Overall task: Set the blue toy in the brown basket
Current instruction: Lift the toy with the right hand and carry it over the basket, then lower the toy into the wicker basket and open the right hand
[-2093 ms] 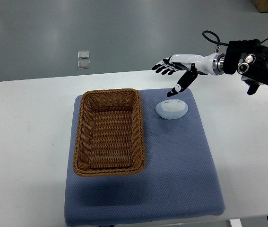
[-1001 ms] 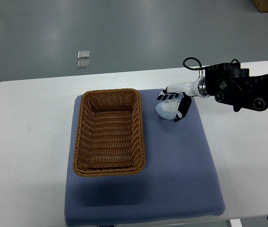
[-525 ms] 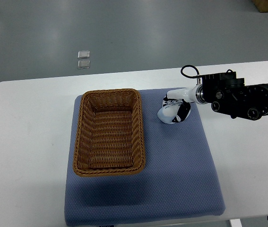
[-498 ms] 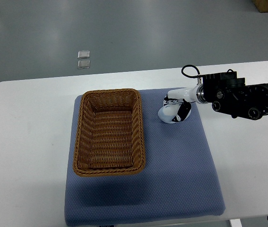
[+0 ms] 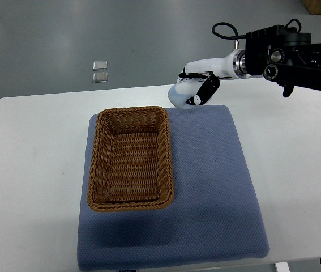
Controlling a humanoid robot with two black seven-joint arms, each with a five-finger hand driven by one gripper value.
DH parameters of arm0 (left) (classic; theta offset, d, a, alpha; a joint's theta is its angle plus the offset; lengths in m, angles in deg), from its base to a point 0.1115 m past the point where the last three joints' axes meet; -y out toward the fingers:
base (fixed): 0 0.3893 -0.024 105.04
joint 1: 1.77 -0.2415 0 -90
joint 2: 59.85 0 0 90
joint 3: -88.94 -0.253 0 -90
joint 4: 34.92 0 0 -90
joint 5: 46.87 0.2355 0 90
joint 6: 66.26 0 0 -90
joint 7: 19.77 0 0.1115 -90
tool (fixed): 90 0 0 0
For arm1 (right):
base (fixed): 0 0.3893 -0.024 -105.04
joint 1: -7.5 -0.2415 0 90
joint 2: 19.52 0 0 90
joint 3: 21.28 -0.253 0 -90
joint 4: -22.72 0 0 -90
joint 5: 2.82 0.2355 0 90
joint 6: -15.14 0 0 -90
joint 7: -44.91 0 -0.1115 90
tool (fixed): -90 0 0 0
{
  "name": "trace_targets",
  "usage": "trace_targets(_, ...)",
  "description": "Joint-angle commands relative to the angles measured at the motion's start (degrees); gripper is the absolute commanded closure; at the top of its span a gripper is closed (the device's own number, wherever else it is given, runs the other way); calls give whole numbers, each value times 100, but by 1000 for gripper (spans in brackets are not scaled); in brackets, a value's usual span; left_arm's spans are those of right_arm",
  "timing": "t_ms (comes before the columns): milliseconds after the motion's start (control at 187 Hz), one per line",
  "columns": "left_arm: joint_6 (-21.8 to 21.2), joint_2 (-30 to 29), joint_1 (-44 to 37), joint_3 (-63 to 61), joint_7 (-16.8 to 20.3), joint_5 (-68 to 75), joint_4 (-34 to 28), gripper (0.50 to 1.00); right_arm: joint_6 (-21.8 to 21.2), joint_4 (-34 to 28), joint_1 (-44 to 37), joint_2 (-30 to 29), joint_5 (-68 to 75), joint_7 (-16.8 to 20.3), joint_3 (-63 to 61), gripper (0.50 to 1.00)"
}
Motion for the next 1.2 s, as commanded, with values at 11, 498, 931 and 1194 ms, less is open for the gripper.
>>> trace_targets(11,-3,0,1,6,0,1,1,500,43,44,-151,-458,211,-9,-2,932)
trace_targets(498,-3,0,1,-2,0,1,1,500,175,1388,956,-2348,131,-17,-11,906)
trace_targets(931,-3,0,1,-2,0,1,1,500,333,1696,1299,-2348,88,-26,-11,883)
trace_targets(1194,-3,0,1,-2,0,1,1,500,351,1705,1360,-2348,88,-35,-19,801)
